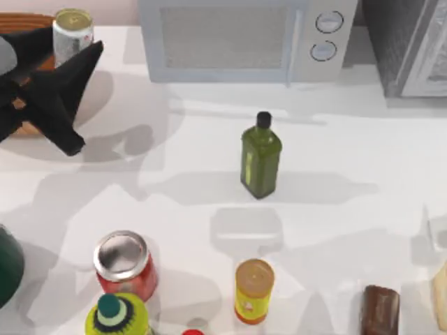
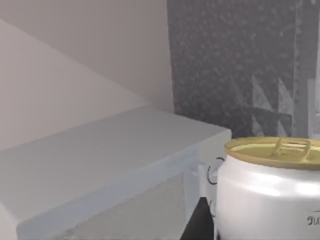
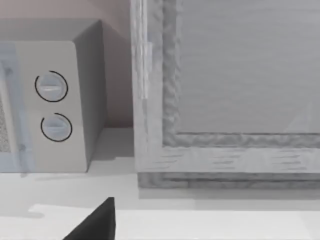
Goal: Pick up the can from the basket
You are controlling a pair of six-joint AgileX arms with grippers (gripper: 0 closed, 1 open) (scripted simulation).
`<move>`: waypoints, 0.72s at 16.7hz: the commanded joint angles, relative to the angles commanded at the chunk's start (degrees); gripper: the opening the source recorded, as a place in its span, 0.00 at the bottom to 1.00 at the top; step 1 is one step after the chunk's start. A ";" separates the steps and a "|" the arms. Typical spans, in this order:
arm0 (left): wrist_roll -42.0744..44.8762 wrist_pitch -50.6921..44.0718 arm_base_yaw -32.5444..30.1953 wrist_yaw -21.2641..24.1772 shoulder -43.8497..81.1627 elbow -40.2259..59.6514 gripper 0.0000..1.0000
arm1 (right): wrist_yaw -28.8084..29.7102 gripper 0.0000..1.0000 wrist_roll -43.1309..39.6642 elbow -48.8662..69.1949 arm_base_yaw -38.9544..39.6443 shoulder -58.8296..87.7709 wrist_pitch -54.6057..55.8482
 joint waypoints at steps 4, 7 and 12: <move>1.10 12.60 -2.19 13.98 23.83 10.72 0.00 | 0.00 1.00 0.00 0.00 0.00 0.00 0.00; 1.79 21.51 -3.36 24.11 41.24 18.18 0.00 | 0.00 1.00 0.00 0.00 0.00 0.00 0.00; 2.37 33.62 -3.81 38.59 66.42 28.00 0.00 | 0.00 1.00 0.00 0.00 0.00 0.00 0.00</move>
